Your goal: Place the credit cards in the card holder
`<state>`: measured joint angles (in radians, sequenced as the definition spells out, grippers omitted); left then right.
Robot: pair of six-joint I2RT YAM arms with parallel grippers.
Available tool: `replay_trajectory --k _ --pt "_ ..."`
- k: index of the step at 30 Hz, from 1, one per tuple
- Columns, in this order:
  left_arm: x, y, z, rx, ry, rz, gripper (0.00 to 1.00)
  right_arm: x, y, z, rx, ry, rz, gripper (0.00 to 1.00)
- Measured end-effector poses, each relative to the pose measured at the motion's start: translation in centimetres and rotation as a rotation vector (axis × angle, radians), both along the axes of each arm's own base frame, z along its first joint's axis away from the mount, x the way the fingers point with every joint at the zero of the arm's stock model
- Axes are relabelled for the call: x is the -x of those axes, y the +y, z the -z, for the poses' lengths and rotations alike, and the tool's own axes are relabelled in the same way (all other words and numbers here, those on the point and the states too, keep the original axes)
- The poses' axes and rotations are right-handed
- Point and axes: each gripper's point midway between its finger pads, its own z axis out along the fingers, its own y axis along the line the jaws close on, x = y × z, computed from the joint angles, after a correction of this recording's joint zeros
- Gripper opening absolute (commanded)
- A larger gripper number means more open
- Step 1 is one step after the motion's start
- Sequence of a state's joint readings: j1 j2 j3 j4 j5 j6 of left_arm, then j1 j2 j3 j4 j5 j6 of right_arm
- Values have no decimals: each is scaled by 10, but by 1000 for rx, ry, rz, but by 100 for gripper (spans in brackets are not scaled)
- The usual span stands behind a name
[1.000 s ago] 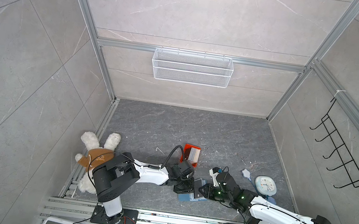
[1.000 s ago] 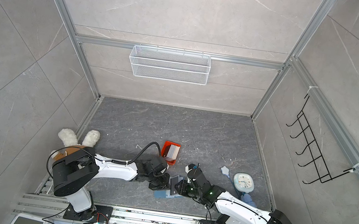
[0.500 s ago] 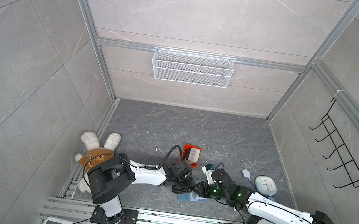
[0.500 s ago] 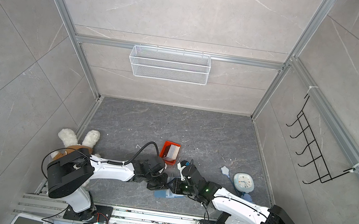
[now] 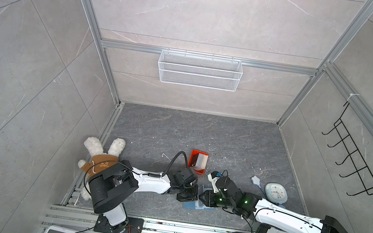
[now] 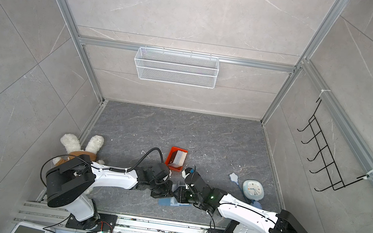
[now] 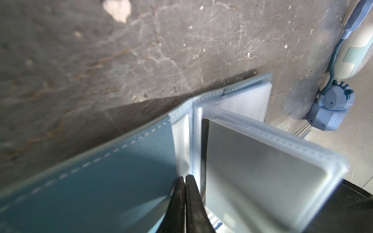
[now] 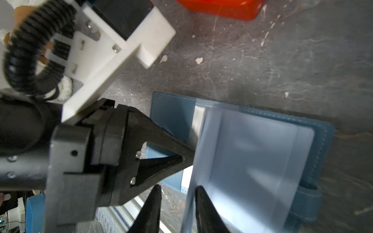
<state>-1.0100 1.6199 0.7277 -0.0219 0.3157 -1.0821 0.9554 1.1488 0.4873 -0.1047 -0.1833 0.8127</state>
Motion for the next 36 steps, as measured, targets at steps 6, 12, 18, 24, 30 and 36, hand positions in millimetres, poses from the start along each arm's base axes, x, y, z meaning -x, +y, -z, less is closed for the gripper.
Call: replay_trajectory --k 6,12,18,24,30,36 --pt "-2 5 -4 9 -6 -13 7 4 5 4 9 9 -22 32" --pt "0 11 0 -2 3 -22 7 8 12 5 11 15 -50 32" --pt "0 12 2 -1 3 -23 7 8 18 -1 -4 3 -60 33" --pt "0 11 2 1 2 -22 7 5 10 4 46 -5 -31 35" --pt "0 11 2 2 1 -22 7 -3 -8 8 145 -29 28 34" --pt "0 15 -4 9 -6 -30 9 -7 -35 13 258 -51 91 33"
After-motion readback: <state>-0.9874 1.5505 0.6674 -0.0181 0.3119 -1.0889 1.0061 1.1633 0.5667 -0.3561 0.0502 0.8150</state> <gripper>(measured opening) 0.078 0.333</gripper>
